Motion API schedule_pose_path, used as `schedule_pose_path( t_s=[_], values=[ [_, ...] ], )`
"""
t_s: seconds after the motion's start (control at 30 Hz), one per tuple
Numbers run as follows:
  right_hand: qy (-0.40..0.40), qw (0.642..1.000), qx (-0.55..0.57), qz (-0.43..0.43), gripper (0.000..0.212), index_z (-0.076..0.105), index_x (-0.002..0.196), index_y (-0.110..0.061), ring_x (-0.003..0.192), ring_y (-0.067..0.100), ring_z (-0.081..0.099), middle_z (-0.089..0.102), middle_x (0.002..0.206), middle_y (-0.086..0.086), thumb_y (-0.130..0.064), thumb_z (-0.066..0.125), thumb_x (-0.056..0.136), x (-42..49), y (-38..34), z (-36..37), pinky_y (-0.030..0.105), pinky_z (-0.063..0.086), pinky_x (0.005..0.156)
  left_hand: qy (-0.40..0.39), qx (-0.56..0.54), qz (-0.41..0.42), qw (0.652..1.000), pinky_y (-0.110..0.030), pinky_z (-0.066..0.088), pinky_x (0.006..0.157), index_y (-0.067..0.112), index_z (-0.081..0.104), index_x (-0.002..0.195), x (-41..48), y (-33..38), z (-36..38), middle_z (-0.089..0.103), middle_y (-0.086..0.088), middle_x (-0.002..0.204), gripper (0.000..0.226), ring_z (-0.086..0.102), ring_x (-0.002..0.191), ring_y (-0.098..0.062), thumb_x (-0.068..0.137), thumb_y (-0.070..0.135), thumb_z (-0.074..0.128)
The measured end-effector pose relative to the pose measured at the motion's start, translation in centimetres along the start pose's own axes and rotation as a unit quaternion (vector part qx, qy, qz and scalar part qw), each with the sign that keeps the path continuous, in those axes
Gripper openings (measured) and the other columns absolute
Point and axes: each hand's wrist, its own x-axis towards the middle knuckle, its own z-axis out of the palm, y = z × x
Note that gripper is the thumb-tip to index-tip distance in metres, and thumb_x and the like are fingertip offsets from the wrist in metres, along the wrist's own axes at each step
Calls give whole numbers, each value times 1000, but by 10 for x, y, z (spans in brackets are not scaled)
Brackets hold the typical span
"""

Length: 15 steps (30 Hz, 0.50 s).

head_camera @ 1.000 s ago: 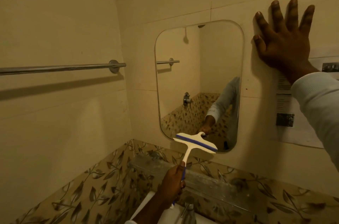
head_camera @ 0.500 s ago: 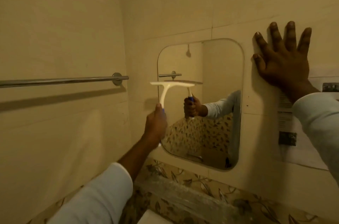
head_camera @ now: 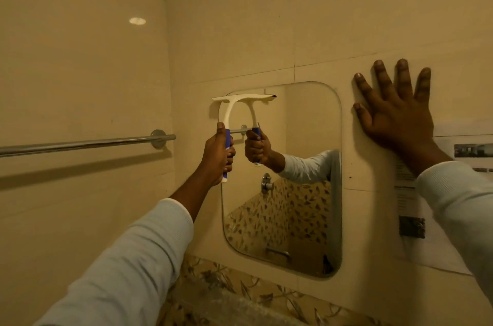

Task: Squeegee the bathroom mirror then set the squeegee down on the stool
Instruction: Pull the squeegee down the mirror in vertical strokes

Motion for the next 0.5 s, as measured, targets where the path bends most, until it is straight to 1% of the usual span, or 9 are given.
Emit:
schedule_pose_path(
  t_s=[0.17,0.33,0.5],
  values=[
    [7,1000,-1,2,73,4,172,-35,164,41,-6,-2,180,6,-64,19,107,0,0,1,73,1,126,-29,-13,-14,999,-21,28,37,17,54,84,11,-9,-2,42,3,54,60,30,40,-11,94,74,39],
    [10,1000,3,5,73,2,172,-36,164,40,-7,-4,180,5,-66,18,107,0,0,2,73,1,126,-53,-11,-30,998,-22,29,37,17,54,84,19,-13,-10,42,4,54,62,31,39,-10,89,78,43],
    [10,1000,6,6,73,2,172,-36,164,41,-6,-2,180,6,-66,16,107,-1,-2,1,73,0,126,-55,-6,-49,997,-22,28,37,17,53,84,17,-20,-18,42,3,54,62,29,40,-11,89,78,43]
  ],
)
